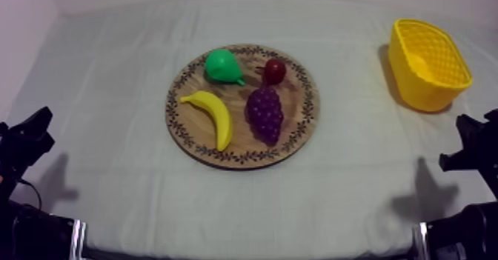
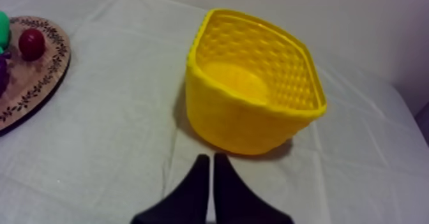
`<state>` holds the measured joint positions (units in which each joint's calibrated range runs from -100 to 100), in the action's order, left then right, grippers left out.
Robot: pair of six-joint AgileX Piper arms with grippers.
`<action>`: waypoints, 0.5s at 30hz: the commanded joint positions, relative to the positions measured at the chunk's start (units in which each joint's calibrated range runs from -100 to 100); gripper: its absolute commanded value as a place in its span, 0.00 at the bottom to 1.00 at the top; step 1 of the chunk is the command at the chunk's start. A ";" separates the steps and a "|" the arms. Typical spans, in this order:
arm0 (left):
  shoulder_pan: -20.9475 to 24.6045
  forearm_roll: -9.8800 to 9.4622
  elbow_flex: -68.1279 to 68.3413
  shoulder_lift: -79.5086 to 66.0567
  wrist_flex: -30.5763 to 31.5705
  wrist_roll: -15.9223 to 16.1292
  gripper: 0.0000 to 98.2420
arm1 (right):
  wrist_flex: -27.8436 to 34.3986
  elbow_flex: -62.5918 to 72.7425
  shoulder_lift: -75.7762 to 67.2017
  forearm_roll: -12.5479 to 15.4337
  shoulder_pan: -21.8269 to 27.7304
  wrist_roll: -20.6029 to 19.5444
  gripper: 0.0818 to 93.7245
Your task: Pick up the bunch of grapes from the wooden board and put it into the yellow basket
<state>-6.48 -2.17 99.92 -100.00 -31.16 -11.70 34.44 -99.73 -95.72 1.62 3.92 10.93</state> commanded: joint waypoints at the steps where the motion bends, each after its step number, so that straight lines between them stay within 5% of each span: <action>1: 0.00 0.00 -0.03 0.00 0.03 0.01 0.00 | -0.01 -0.05 -0.03 -0.03 -0.01 0.03 0.00; 15: 0.00 0.00 -0.03 0.00 0.03 0.01 0.00 | -0.01 -0.05 -0.03 -0.03 0.43 0.06 0.00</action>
<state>-6.48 -2.17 99.92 -100.00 -31.16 -11.70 34.44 -99.73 -95.72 1.62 4.31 10.96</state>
